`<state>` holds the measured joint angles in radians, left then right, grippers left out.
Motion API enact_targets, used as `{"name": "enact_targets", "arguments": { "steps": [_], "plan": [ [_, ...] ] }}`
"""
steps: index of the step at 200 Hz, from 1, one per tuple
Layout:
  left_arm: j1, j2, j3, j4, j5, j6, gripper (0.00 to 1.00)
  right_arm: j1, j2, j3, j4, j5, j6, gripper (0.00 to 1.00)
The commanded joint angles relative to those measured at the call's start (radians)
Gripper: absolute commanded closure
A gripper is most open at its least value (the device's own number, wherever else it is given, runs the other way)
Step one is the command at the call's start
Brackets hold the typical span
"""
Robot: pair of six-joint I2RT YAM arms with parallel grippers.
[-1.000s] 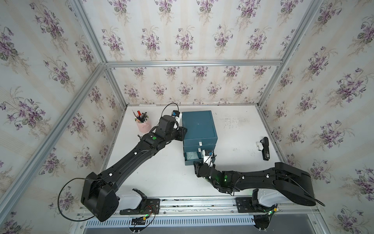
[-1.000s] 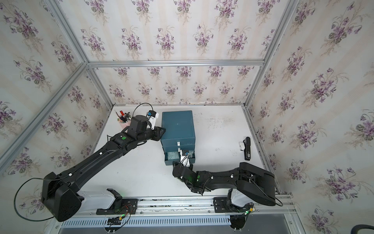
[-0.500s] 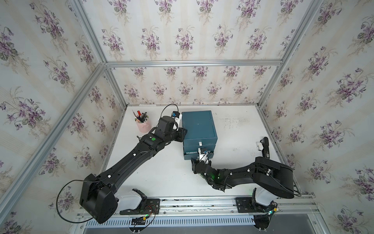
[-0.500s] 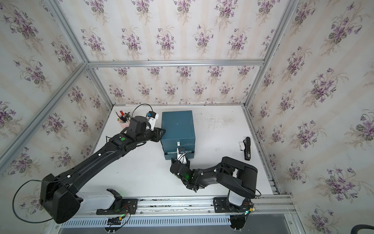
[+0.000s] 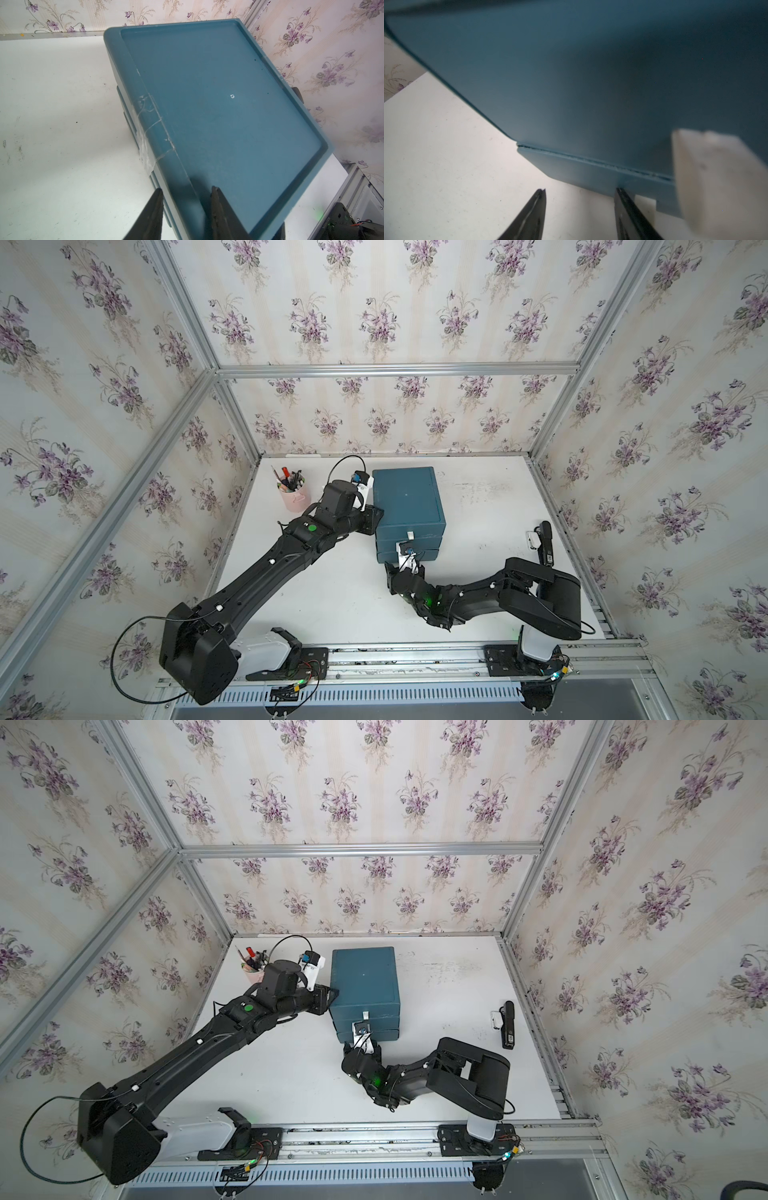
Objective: Place the umbrella in the drawer by color
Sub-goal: Close the drawer in the storage box, then reset both arms
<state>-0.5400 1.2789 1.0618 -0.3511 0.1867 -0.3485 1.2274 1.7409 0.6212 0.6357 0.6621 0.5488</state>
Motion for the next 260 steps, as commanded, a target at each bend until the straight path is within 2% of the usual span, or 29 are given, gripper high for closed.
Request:
{"name": "enact_targets", "arguments": {
  "steps": [1,21,48,53,67,93,103,108,111,128,145,155,167,193,204,220,232,248,251,260],
  "plan": [
    [0.002,0.014,-0.007,-0.310,-0.056,0.042,0.61,0.054,-0.070,-0.004,-0.062,0.078,-0.019,0.44],
    [0.002,0.005,-0.001,-0.312,-0.070,0.041,0.58,0.122,-0.198,-0.002,-0.220,0.135,0.001,0.45],
    [0.002,-0.022,0.024,-0.319,-0.078,0.035,0.46,0.190,-0.411,0.027,-0.542,0.212,0.104,0.45],
    [0.003,-0.032,0.032,-0.319,-0.079,0.035,0.46,0.191,-0.449,0.042,-0.608,0.212,0.124,0.45],
    [0.004,-0.065,0.056,-0.313,-0.086,0.032,0.34,0.191,-0.546,0.083,-0.786,0.212,0.176,0.45],
    [0.004,-0.124,0.138,-0.337,-0.130,0.026,0.23,0.189,-0.710,0.148,-0.972,0.223,0.163,0.43],
    [0.004,-0.153,0.170,-0.346,-0.168,0.023,0.20,0.190,-0.755,0.183,-1.031,0.256,0.159,0.21],
    [0.003,-0.170,0.182,-0.346,-0.186,0.023,0.18,0.190,-0.774,0.204,-1.066,0.274,0.159,0.04],
    [0.003,-0.181,0.187,-0.343,-0.197,0.023,0.18,0.190,-0.785,0.216,-1.082,0.286,0.155,0.01],
    [0.004,-0.263,0.189,-0.314,-0.269,0.024,0.14,0.190,-0.835,0.240,-1.154,0.367,0.169,0.00],
    [0.003,-0.349,0.167,-0.284,-0.394,0.050,0.08,0.189,-0.893,0.166,-1.203,0.476,0.233,0.00],
    [0.004,-0.401,0.135,-0.251,-0.470,0.091,0.02,0.189,-0.939,0.113,-1.160,0.523,0.178,0.00],
    [0.005,-0.454,0.081,-0.202,-0.603,0.126,0.00,0.167,-0.990,0.056,-1.103,0.512,0.093,0.00],
    [0.008,-0.510,-0.060,-0.087,-0.881,0.238,0.00,-0.028,-1.094,-0.028,-1.034,0.416,-0.014,0.00],
    [0.030,-0.500,-0.112,-0.040,-0.947,0.270,0.00,-0.141,-1.155,-0.086,-0.946,0.368,-0.106,0.00],
    [0.102,-0.459,-0.152,-0.008,-0.947,0.281,0.00,-0.336,-1.229,-0.180,-0.804,0.270,-0.225,0.00],
    [0.181,-0.420,-0.195,0.045,-0.926,0.271,0.00,-0.496,-1.238,-0.231,-0.736,0.153,-0.246,0.00],
    [0.305,-0.356,-0.278,0.152,-0.835,0.239,0.00,-0.673,-1.156,-0.236,-0.678,0.003,-0.210,0.00],
    [0.321,-0.342,-0.292,0.171,-0.820,0.226,0.00,-0.727,-1.130,-0.236,-0.661,0.000,-0.201,0.00],
    [0.375,-0.287,-0.334,0.220,-0.778,0.187,0.00,-0.779,-1.043,-0.237,-0.622,0.032,-0.165,0.00]
  ]
}}
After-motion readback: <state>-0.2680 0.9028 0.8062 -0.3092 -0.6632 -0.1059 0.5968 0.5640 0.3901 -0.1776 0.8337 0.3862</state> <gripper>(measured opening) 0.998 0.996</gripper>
